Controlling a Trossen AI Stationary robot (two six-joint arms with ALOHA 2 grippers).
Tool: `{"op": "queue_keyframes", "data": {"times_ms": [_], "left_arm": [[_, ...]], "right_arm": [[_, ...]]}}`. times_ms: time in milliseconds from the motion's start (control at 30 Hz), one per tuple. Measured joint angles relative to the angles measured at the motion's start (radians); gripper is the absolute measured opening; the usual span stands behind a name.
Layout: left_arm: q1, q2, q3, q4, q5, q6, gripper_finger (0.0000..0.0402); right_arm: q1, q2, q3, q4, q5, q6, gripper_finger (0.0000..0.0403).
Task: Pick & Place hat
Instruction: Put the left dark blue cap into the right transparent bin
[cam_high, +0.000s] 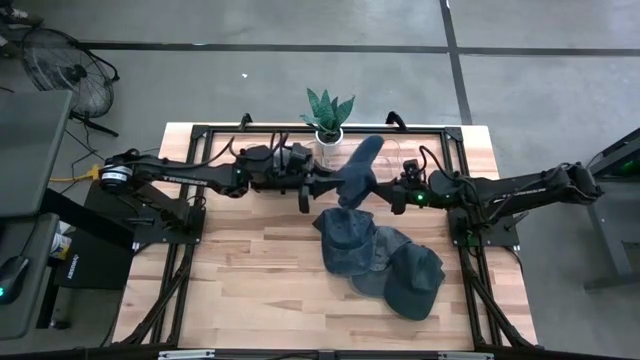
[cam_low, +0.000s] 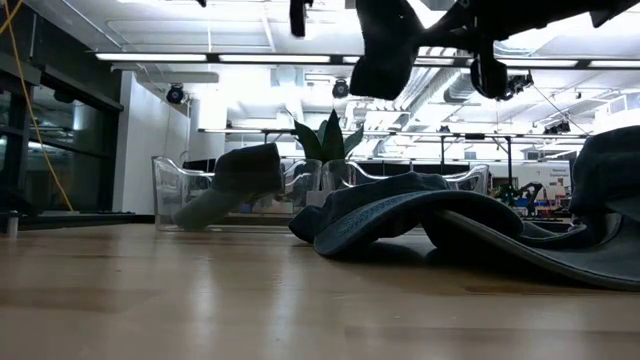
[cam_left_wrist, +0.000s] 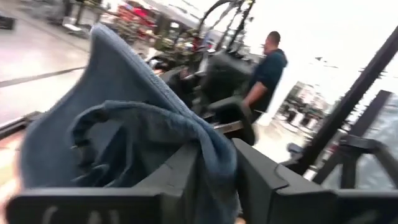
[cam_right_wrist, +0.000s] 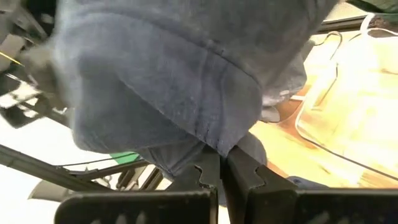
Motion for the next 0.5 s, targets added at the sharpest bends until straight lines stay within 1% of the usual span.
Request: {"op": "queue_keyframes", "data": {"times_ms": [100,233,300,400,467,500], "left_arm": [[0.0,-0.001,0.025,-0.031,0.038,0.035,0.0143],[0.0,-0.001,0.054,-0.084,0.04,0.098,0.0216],[0.0,-0.004,0.072,-0.122,0.035,0.134,0.0245],[0.001,-0.036,0.096,-0.203,-0.003,0.177,0.0276],[0.0,-0.05,0.123,-0.253,-0.049,0.21,0.0285],[0.0,-0.062,0.132,-0.304,-0.072,0.221,0.0287]], "right_arm": [[0.0,0.0,0.0,-0.012,-0.001,0.0,0.0],[0.0,0.0,0.0,-0.021,-0.005,0.0,0.0],[-0.001,0.0,0.001,-0.026,-0.017,0.0,0.0],[-0.005,0.0,0.03,-0.082,-0.044,-0.009,0.0],[-0.008,0.0,0.069,-0.156,-0.058,-0.025,0.0],[-0.009,0.0,0.094,-0.207,-0.061,-0.033,0.0]]}}
